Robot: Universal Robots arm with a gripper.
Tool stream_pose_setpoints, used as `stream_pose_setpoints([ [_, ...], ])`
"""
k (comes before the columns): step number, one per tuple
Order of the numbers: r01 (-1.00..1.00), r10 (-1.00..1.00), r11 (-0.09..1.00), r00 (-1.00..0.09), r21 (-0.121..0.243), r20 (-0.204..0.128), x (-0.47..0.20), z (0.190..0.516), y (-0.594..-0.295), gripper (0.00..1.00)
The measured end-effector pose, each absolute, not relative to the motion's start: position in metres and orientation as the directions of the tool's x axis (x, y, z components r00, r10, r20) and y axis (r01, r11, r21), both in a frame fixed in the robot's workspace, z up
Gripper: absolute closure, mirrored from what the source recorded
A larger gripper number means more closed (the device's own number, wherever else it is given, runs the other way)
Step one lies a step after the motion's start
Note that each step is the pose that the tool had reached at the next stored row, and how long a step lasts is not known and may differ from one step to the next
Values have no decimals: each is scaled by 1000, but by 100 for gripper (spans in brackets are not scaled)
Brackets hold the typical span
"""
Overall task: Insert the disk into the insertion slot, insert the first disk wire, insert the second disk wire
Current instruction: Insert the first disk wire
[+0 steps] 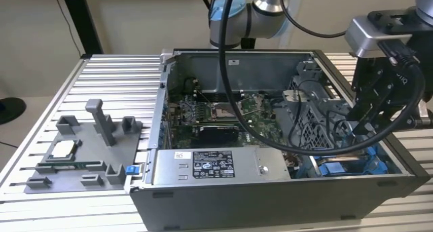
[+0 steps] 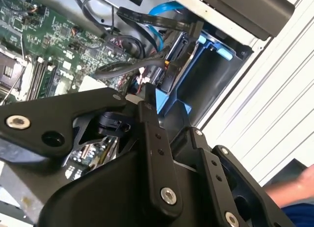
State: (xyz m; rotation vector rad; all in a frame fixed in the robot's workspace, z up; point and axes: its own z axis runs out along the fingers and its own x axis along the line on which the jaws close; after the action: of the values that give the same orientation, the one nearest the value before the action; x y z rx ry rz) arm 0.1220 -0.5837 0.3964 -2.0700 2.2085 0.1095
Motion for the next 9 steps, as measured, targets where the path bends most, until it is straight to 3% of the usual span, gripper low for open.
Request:
stream_pose_setpoints([
  [2, -997, -989, 65, -59, -44, -135, 122, 396, -584, 0],
  [9, -985, -990, 46, -22, -169, -141, 122, 397, -584, 0],
])
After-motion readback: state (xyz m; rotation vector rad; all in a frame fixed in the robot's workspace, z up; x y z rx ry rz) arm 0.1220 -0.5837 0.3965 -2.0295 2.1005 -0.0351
